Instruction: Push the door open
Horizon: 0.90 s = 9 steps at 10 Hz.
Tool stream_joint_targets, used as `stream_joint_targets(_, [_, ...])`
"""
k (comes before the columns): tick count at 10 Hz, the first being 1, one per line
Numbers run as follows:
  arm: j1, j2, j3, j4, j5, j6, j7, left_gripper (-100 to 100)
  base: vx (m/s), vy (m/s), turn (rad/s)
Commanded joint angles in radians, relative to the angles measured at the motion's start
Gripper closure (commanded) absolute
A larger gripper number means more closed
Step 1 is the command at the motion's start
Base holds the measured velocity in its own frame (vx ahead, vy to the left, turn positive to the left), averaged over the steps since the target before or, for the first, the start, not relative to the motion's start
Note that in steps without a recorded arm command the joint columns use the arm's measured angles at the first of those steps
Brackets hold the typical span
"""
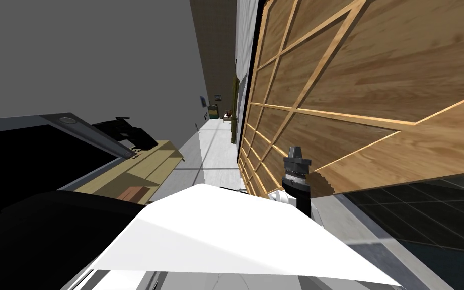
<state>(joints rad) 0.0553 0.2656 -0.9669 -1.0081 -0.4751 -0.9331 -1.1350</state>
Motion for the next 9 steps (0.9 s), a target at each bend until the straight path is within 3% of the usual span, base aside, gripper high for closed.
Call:
stream_joint_targets(1, [0.004, -0.007, 0.000, 0.008, -0.001, -0.003, -0.009, -100, 0.064, -0.205, 0.001])
stream_joint_targets(6, [0.014, -0.026, 0.000, 0.031, -0.002, -0.011, -0.030, -100, 0.063, -0.186, -0.006])
stream_joint_targets(7, [0.004, -0.012, 0.010, 0.019, 0.000, -0.009, -0.026, -100, 0.023, -0.078, 0.012])
stream_joint_targets(8, [0.004, -0.012, 0.010, 0.019, 0.000, -0.009, -0.026, 100, -0.003, 0.009, -0.004])
stream_joint_targets(9, [0.004, -0.012, 0.010, 0.019, 0.000, -0.009, -0.026, 100, -0.009, 0.031, -0.007])
